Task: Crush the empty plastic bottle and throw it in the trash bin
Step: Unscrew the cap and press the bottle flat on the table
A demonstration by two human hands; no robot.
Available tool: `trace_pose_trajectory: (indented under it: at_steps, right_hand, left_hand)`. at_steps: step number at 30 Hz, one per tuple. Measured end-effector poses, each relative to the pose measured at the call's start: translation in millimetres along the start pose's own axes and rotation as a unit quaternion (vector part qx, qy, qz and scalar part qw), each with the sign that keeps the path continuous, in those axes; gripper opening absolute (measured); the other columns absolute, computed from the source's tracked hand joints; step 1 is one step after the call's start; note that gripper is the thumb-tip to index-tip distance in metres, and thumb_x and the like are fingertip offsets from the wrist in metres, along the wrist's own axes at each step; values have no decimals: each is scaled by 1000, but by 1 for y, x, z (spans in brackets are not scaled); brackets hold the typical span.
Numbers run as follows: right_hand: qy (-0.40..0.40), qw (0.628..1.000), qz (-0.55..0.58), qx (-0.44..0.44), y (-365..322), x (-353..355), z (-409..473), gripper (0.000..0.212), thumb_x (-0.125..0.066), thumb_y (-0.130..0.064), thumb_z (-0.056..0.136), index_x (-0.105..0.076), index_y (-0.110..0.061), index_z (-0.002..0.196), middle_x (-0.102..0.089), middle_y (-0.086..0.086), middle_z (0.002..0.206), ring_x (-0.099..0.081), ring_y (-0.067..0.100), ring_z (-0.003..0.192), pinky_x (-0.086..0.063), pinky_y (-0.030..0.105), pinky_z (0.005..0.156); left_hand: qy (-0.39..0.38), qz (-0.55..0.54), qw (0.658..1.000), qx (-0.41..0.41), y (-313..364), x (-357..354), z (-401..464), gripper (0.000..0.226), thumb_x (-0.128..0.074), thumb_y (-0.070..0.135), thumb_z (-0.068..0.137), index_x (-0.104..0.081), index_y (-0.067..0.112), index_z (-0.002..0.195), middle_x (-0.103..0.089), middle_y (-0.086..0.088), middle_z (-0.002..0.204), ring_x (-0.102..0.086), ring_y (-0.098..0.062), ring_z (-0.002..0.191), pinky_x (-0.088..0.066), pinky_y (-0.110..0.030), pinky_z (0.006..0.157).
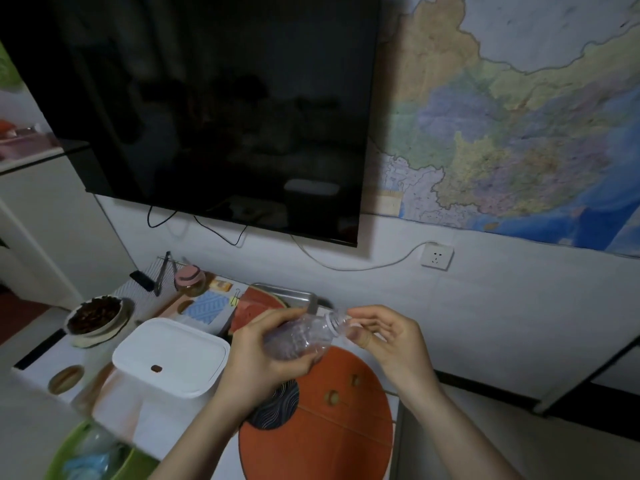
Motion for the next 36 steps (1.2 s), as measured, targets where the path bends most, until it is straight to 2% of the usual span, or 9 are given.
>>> trace_pose_trajectory:
  at_steps: [7, 12, 16, 20, 23, 28, 30, 33, 36]
  right_hand:
    - [14, 997, 0, -72, 56, -6, 3, 22, -77, -32, 60, -72, -26, 80, -75, 4, 82, -69, 12, 77, -51, 12, 67]
    - [26, 983, -19, -181, 149, -12, -3, 24, -80, -7, 68, -71, -25, 80, -73, 3, 75, -69, 13, 68, -52, 18, 53]
    - [-1, 962, -104, -251, 243, -25, -16, 35, -86, -6, 61, -68, -20, 87, -72, -3, 72, -68, 16, 74, -55, 32, 70]
    - [-54, 940, -222, -255, 328, -41, -28, 38, -90, -12, 54, -73, -9, 87, -71, 0, 79, -62, 7, 69, -45, 7, 65]
    - [-91, 932, -264, -233, 375, -51, -37, 17, -84, -8, 63, -67, -9, 61, -66, 5, 61, -61, 21, 60, -47, 35, 61]
    - [-52, 936, -284, -199, 425, -56, -53, 70, -41, -69, 77, -65, -6, 56, -64, 16, 60, -58, 27, 59, -41, 36, 55]
    - [-46, 923, -321, -209, 438, -55, -55, 61, -49, -59, 80, -68, -2, 64, -65, 20, 69, -59, 30, 66, -43, 37, 60]
    - [-57, 892, -393, -216, 456, -54, -59, 14, -67, -8, 77, -65, 2, 67, -59, 21, 72, -59, 37, 63, -39, 32, 57]
    - [-81, 881, -407, -226, 468, -53, -66, 7, -69, 4, 75, -64, 2, 70, -57, 21, 78, -59, 36, 66, -41, 33, 60]
  left_hand:
    - [-10, 15, 996, 82, -57, 1, -23, 57, -89, 15, 53, -68, 21, 105, -70, 6, 102, -62, -2, 96, -46, -9, 80]
    - [-43, 16, 988, 148, -118, -11, -44, 57, -91, 24, 48, -68, 26, 100, -71, 7, 95, -64, -1, 88, -44, -6, 73]
    - [-84, 26, 975, 202, -178, -24, -68, 55, -85, 36, 48, -68, 32, 100, -71, 12, 94, -64, -3, 88, -44, -8, 74]
    - [-128, 56, 963, 229, -237, -39, -91, 59, -90, 22, 49, -65, 42, 99, -69, 21, 96, -61, 2, 92, -41, -3, 76]
    - [-140, 63, 958, 242, -275, -48, -109, 62, -90, 12, 51, -63, 44, 98, -64, 26, 104, -60, 5, 94, -39, -2, 78]
    - [-159, 79, 947, 269, -322, -64, -135, 68, -90, 11, 50, -58, 48, 96, -66, 27, 96, -57, 9, 93, -38, 1, 78]
    - [-158, 82, 944, 278, -335, -74, -143, 65, -90, 12, 49, -59, 46, 96, -66, 24, 95, -57, 9, 92, -38, 2, 76]
    - [-161, 83, 941, 286, -351, -87, -151, 61, -90, 16, 50, -60, 42, 96, -67, 18, 94, -58, 8, 90, -40, 1, 76]
    - [-166, 84, 938, 291, -360, -100, -157, 60, -90, 15, 50, -60, 41, 96, -66, 19, 93, -58, 11, 89, -39, 1, 75]
Point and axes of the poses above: each hand's wrist, its own z-axis towards the middle knuckle, its own x-axis out of the back of the hand, y = z × x, the point moved 4 cm from there along z, towards the middle knuckle
